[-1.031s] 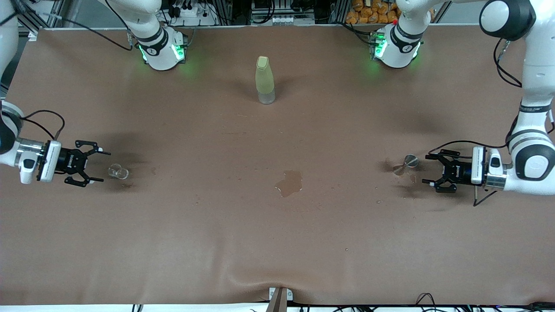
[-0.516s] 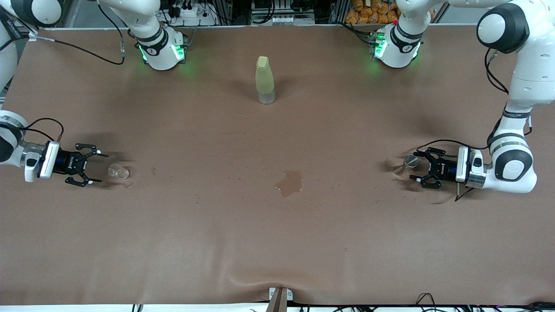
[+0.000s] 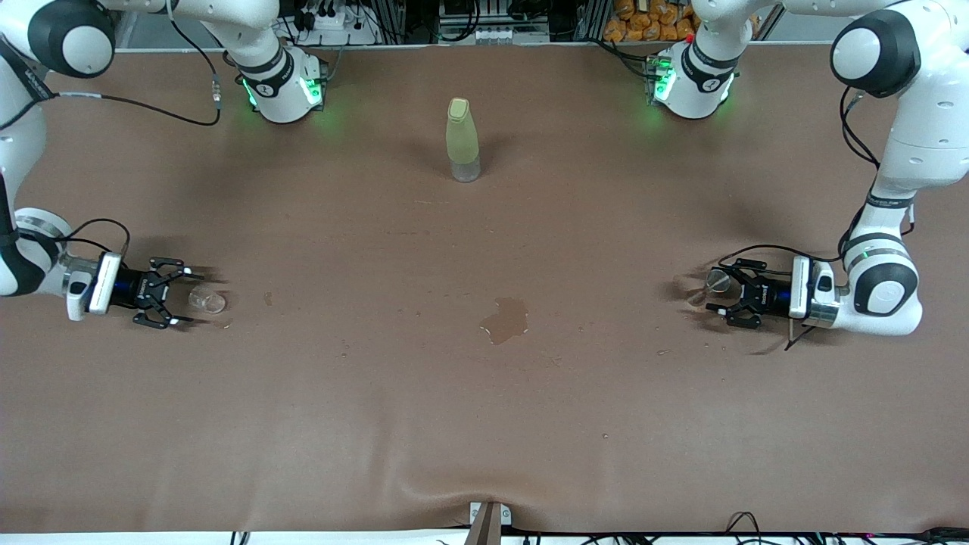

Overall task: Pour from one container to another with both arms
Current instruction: 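Close the right gripper on the beaker while the left gripper grasps the jigger, then lift the beaker with the right gripper while the left gripper lifts the jigger, then bring the jigger over the beaker rim with the left gripper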

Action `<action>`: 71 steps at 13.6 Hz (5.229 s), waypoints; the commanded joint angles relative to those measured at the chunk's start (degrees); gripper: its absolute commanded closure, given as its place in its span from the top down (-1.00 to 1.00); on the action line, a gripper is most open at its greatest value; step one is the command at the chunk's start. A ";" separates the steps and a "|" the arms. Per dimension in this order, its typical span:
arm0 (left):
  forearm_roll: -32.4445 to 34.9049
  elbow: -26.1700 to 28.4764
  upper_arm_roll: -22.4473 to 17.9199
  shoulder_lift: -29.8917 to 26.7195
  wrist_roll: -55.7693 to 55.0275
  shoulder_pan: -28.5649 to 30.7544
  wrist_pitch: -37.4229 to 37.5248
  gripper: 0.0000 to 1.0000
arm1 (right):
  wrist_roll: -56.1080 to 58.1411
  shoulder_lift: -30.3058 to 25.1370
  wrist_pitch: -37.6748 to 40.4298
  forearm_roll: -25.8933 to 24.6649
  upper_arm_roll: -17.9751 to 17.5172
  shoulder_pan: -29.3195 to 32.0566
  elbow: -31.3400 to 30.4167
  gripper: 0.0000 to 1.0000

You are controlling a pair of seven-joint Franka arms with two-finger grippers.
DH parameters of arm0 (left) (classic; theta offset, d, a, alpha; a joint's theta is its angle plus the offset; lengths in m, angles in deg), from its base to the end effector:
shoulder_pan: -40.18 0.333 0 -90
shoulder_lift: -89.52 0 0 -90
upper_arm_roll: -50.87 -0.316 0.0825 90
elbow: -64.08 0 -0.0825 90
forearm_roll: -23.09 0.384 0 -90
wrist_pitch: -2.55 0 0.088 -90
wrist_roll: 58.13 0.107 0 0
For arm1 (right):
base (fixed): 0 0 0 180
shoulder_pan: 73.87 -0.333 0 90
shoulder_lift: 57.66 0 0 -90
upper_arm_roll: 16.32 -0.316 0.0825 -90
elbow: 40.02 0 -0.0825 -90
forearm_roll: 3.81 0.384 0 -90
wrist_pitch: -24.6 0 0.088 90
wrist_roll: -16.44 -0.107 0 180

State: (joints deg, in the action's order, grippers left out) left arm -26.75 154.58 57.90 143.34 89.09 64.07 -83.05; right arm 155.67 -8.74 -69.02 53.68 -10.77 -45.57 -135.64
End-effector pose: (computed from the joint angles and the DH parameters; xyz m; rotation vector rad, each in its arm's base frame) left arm 0.5858 0.0923 0.0938 1.1631 -1.5096 0.8888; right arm 0.5399 -0.2559 0.1007 -1.7160 -1.2758 -0.9174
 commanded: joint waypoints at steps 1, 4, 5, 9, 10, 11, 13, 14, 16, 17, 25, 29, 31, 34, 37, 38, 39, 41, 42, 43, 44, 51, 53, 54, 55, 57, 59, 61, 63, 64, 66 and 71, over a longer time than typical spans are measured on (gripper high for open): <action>-1.40 0.11 0.00 0.76 1.67 0.27 0.88 0.75 | 1.84 2.32 1.51 1.57 -1.15 1.50 2.28 1.00; -1.40 0.11 0.00 0.68 1.67 0.18 0.88 0.52 | 1.84 2.58 1.51 1.57 -1.85 1.50 2.37 0.66; -1.40 0.11 0.00 0.68 1.67 0.18 0.88 0.42 | 1.84 2.58 1.51 1.57 -1.85 1.50 2.28 0.50; -1.40 0.11 0.00 0.59 1.75 0.18 0.88 0.01 | 1.84 2.58 2.12 1.57 -1.85 1.59 2.28 -0.13; -1.40 0.20 0.00 0.59 1.75 0.18 0.88 -0.07 | 1.67 2.50 2.56 1.57 -1.85 1.50 2.37 -0.38; -1.40 0.11 0.00 0.59 1.84 0.10 0.88 -0.27 | 1.14 2.32 3.78 1.57 -1.85 1.50 2.37 -0.64; -1.22 -0.41 0.00 0.06 2.45 -0.17 0.79 -0.96 | -0.26 1.45 4.32 1.57 -2.20 0.63 3.24 -0.65; -1.13 -0.59 0.00 -0.11 2.72 -0.17 0.87 -1.00 | -2.88 0.74 4.41 1.57 -2.99 0.19 3.95 -0.66; -0.96 -2.95 0.26 -0.38 3.24 -0.17 0.88 -1.00 | -7.55 -0.22 4.32 1.57 -6.32 0.01 6.40 -0.67; -0.96 -3.92 1.57 -0.64 3.77 0.01 0.96 -1.00 | -9.13 -0.40 3.88 1.57 -7.64 -0.25 7.54 -0.67; -7.62 -6.92 6.51 -1.70 2.98 -1.74 -0.52 -1.00 | -16.53 -12.51 -5.41 11.13 -9.76 -10.97 -0.67 -0.73; -13.60 -6.57 6.51 -1.87 2.02 -5.08 -5.88 -1.00 | -16.53 -16.40 -8.95 21.15 -9.76 -17.64 -8.86 -0.71; -17.38 -6.30 6.51 -1.87 0.71 -7.19 -7.99 -1.00 | -16.53 -18.93 -12.27 25.55 -9.76 -20.98 -12.64 -0.70; -20.90 -5.51 6.68 -2.31 -1.66 -10.09 -11.16 -1.00 | -16.79 -24.83 -18.78 29.51 -9.76 -26.25 -18.36 -0.72; -24.06 -6.21 6.68 -1.96 -5.01 -15.09 -14.31 -1.00 | -16.88 -24.84 -19.06 31.35 -9.85 -30.12 -18.46 -0.72; -25.73 -6.30 6.68 -1.61 -5.19 -17.02 -15.11 -1.00 | -16.88 -24.84 -19.15 33.80 -9.76 -31.70 -18.55 -0.72; -28.70 -6.30 6.60 -1.52 -5.80 -19.91 -16.51 -1.00 | -16.88 -24.84 -20.19 35.22 -9.76 -33.20 -18.63 -0.72; -33.64 -6.21 6.51 -1.43 -6.51 -24.23 -19.50 -1.00 | -16.88 -25.01 -21.43 36.90 -9.76 -35.14 -18.99 -0.72; -35.05 -6.30 6.59 -1.43 -6.51 -25.90 -22.13 -1.00 | -17.49 -25.19 -21.43 37.25 -9.85 -35.67 -19.07 -0.72; -37.15 -6.22 6.51 -1.26 -6.51 -27.83 -24.76 -1.00 | -18.89 -25.45 -21.52 37.34 -9.85 -36.55 -19.51 -0.72; -39.60 -6.39 6.51 -1.08 -6.51 -30.38 -26.70 -1.00 | -19.60 -26.24 -22.65 38.22 -9.76 -38.21 -19.60 -0.72; -46.92 -10.78 5.89 -0.64 -11.42 -44.18 -42.87 -1.00 | -24.17 -30.64 -31.27 42.25 -9.94 -45.60 -20.48 -0.72; -47.01 -11.40 5.98 -0.29 -11.69 -45.17 -43.95 -1.00 | -24.96 -30.20 -31.71 46.12 -9.76 -47.97 -20.48 -0.72; -47.10 -11.84 5.98 -0.20 -11.69 -45.34 -44.04 -1.00 | -26.10 -30.11 -32.59 46.48 -9.85 -48.50 -20.57 -0.72; -47.10 -12.19 5.89 -0.12 -11.69 -46.21 -44.12 -1.00 | -28.89 -30.11 -32.68 46.49 -9.76 -48.94 -20.57 -0.72; -47.10 -12.45 5.98 0.15 -11.61 -46.75 -45.18 -1.00 | -34.09 -30.03 -32.94 46.49 -9.76 -49.47 -20.22 -0.72; -47.36 -12.63 5.98 0.15 -11.69 -46.93 -45.35 -1.00 | -34.64 -29.94 -35.21 46.49 -9.76 -50.70 -19.60 -0.72; -47.89 -12.63 5.98 0.15 -11.69 -46.93 -45.35 -1.00 | -34.64 -29.85 -36.37 46.49 -9.76 -51.49 -18.73 -0.72; -47.89 -12.72 5.98 0.15 -11.69 -46.93 -45.35 -1.00 | -34.72 -28.54 -36.90 46.49 -9.76 -51.94 -16.89 -0.72; -47.89 -12.63 5.98 0.15 -11.69 -46.93 -45.35 -1.00 | -34.98 -28.10 -36.99 46.57 -9.76 -52.02 -16.44 -0.72; -47.89 -12.63 5.98 0.15 -11.61 -46.93 -45.35 -1.00 | -37.87 -28.09 -36.90 46.66 -9.85 -52.11 -16.44 -0.72; -49.03 -12.72 5.98 0.15 -11.61 -47.01 -45.35 -1.00 | -43.51 -27.21 -36.99 46.75 -9.76 -52.90 -14.69 -0.72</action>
State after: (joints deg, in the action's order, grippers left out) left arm -73.44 143.46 64.53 142.92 77.84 18.13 -127.70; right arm 113.97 -37.31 -105.44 98.83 -21.09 -96.96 -152.83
